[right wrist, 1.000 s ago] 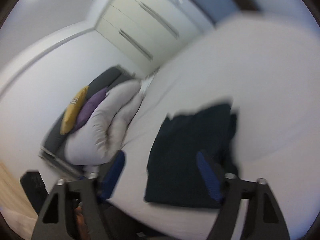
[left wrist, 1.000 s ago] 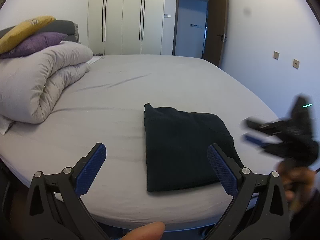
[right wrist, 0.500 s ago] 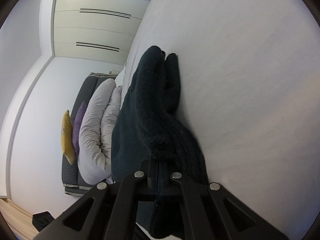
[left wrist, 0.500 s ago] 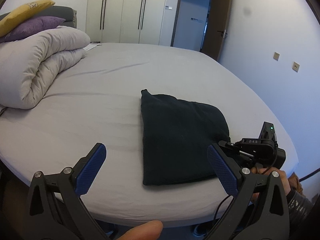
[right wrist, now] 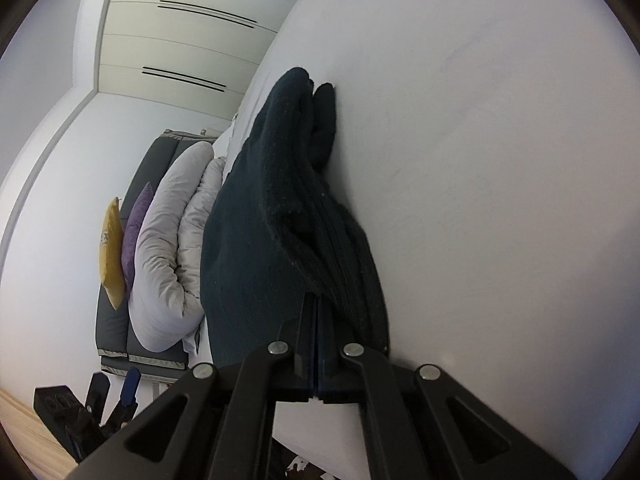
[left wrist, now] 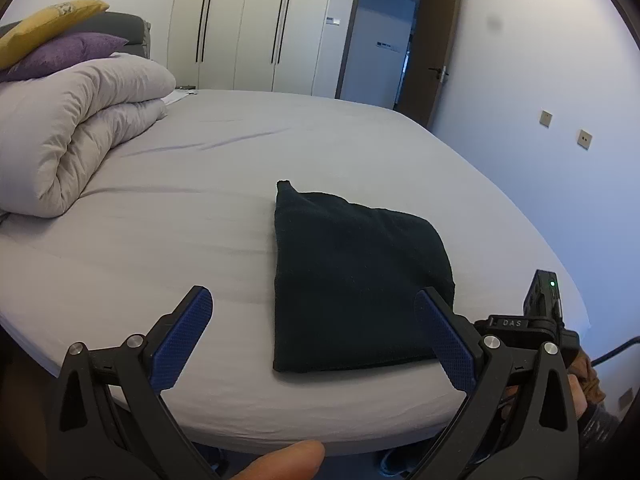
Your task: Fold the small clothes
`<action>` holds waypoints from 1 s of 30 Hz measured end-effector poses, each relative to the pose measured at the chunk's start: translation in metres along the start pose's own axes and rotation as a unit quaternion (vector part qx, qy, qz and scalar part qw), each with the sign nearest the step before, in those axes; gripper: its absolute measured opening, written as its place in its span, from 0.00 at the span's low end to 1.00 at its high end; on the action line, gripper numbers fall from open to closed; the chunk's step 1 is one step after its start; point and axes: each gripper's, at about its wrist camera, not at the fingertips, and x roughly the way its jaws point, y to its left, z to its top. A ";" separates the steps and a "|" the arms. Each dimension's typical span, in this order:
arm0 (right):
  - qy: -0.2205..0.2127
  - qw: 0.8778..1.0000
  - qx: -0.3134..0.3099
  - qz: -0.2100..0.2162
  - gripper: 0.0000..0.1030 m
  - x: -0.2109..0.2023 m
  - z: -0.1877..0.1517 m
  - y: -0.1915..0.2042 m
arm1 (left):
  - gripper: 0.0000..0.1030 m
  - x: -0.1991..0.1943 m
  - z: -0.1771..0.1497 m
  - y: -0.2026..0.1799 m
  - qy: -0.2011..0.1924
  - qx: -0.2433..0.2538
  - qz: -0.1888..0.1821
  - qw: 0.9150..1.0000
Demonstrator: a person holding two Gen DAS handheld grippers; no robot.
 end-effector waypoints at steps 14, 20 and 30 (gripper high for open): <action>-0.199 0.941 -0.205 -0.181 0.91 -0.117 -0.036 0.095 | 1.00 0.014 0.001 0.006 0.015 0.005 0.013 1.000; -0.334 0.849 -0.345 -0.219 1.00 -0.148 -0.071 0.183 | 1.00 0.018 0.008 0.005 0.033 0.005 0.021 0.999; -0.120 0.920 -0.263 -0.266 1.00 -0.110 -0.033 0.236 | 1.00 0.016 0.045 -0.009 0.095 0.019 0.047 0.994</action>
